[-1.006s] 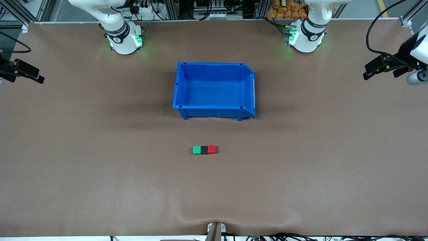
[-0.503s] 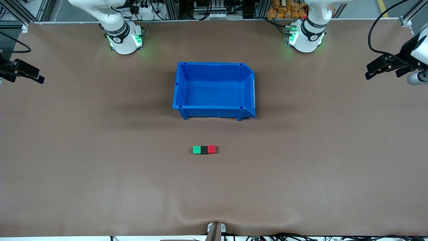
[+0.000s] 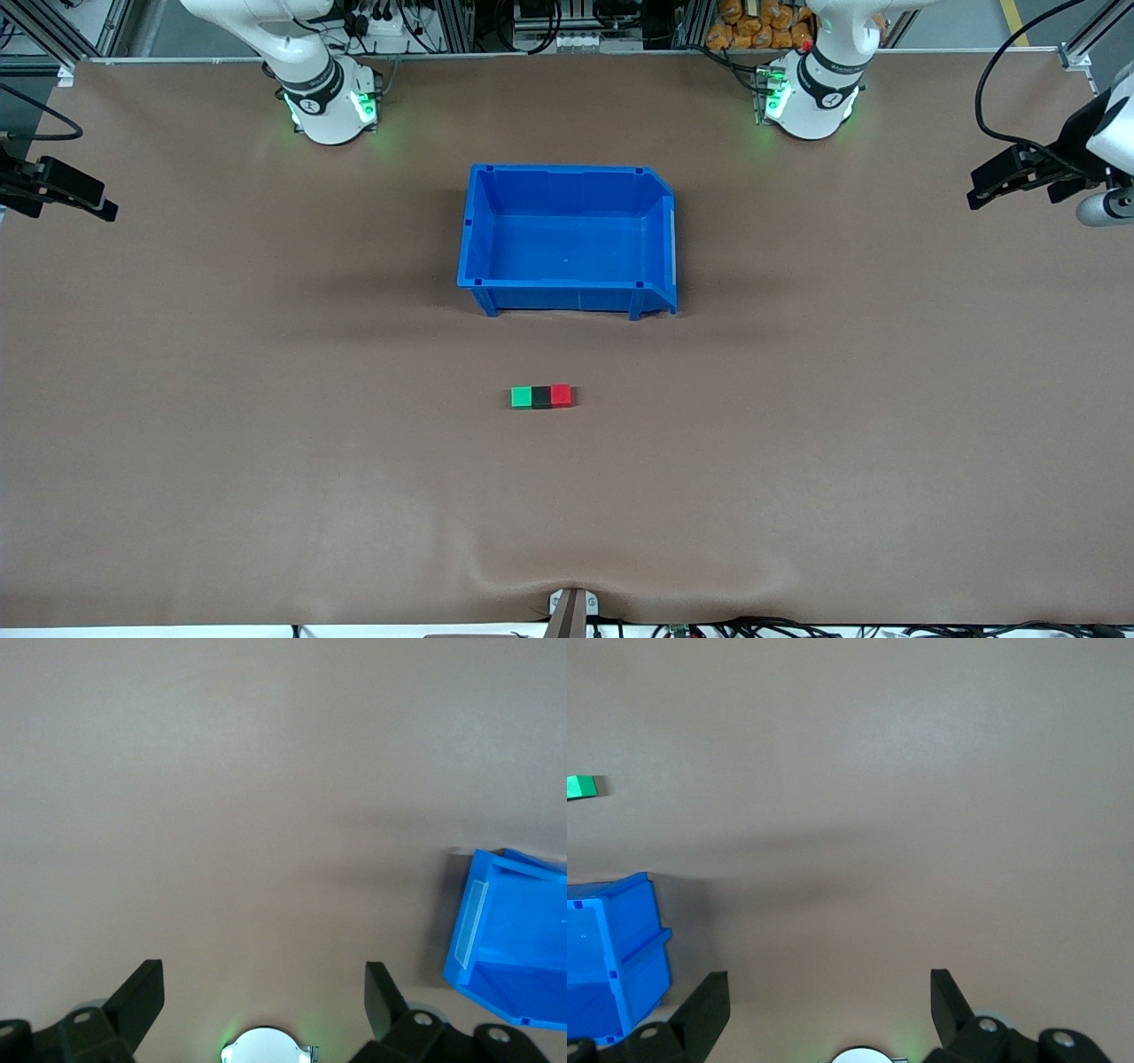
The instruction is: Attach green and red cubes to black cube
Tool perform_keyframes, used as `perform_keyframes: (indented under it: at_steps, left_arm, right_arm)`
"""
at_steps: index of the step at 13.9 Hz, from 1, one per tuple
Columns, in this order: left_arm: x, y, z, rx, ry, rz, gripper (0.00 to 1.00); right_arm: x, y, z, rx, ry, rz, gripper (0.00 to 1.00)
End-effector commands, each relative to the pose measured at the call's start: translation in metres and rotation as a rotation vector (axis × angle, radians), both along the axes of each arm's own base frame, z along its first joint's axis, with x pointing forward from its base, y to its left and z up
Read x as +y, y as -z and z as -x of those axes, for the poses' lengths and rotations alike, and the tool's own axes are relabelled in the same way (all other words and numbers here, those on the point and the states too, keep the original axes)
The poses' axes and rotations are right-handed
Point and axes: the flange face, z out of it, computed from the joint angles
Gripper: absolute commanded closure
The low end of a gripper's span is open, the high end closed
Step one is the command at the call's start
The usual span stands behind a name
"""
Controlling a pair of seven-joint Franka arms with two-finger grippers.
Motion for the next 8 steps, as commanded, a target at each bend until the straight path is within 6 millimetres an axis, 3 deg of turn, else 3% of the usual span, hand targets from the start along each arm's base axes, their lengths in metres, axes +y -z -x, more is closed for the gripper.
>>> perform_keyframes:
  at_steps: [1,8]
  left_arm:
    - [-0.0010,-0.0035,0.0011,0.010,0.009,-0.018,0.00]
    - [-0.0037,-0.0049,0.0012,0.007,0.013,-0.017,0.00]
  right_arm:
    - [0.0021,-0.0020,-0.0007,0.006,0.010,0.016,0.00]
    - [0.0000,-0.0044,-0.0004,0.000,0.010,0.033,0.00]
